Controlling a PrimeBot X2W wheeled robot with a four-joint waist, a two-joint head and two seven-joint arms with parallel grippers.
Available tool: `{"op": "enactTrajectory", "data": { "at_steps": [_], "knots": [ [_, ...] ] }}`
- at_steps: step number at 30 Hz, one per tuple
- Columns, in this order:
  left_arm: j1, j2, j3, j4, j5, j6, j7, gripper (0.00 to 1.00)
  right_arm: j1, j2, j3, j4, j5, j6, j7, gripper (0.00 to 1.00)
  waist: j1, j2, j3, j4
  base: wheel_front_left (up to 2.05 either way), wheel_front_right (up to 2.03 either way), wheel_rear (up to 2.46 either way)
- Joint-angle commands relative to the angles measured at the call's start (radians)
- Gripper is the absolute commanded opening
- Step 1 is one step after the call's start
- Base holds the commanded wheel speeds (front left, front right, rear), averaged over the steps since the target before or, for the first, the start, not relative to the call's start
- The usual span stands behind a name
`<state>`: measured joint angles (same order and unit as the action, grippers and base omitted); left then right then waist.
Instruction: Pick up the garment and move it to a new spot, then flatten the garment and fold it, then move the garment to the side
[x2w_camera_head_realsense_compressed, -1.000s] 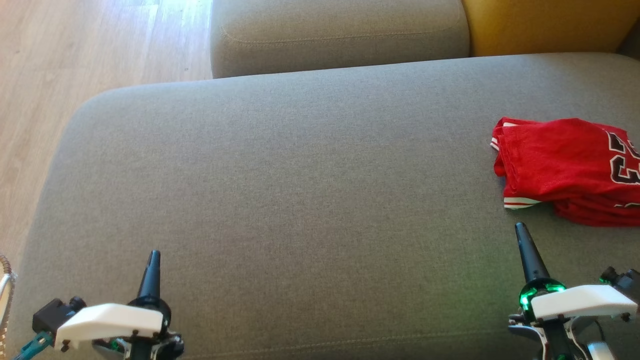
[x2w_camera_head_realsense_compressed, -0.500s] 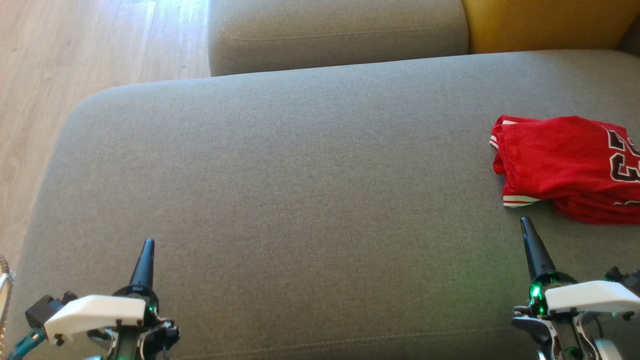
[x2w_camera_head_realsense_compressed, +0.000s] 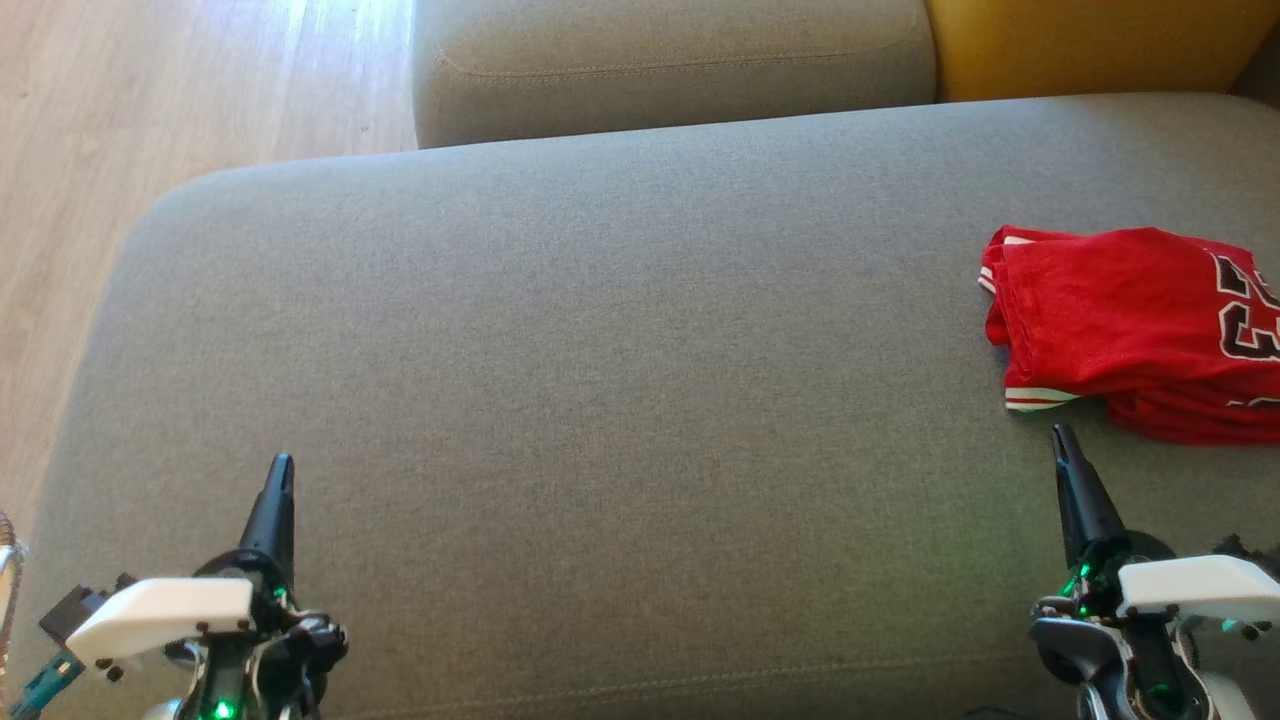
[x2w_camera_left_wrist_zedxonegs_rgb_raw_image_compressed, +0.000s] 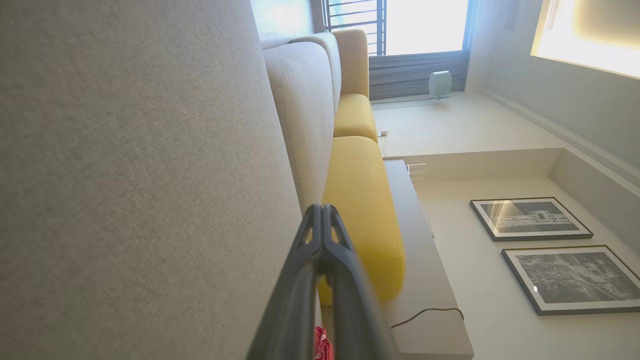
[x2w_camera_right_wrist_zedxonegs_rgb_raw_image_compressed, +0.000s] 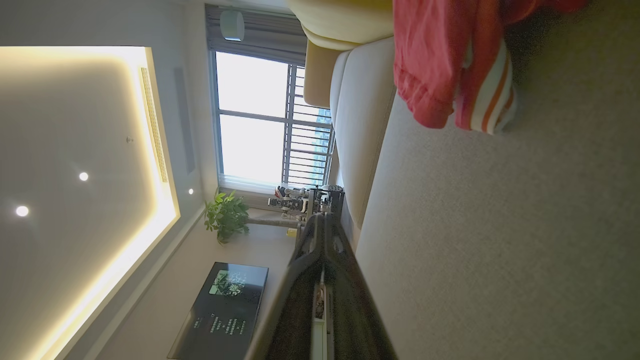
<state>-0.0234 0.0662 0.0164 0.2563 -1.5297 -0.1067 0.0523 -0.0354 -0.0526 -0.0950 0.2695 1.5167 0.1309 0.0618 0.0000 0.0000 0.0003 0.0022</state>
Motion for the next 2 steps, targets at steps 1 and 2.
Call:
{"op": "enactTrajectory", "data": {
  "at_steps": [1,2],
  "knots": [
    [-0.061,0.015,0.039,-0.025,-0.028,-0.009,0.007,0.00,-0.059,-0.017,0.015,-0.030,0.029,0.000,0.009,0.00,0.0000,0.0000,0.000,0.000,0.00,0.00,0.00],
    [-0.064,0.014,0.041,-0.023,-0.040,-0.011,0.010,0.00,-0.061,-0.017,0.014,-0.030,0.041,0.000,0.012,0.00,0.0000,0.0000,0.001,-0.001,0.00,0.00,0.00]
  ]
}}
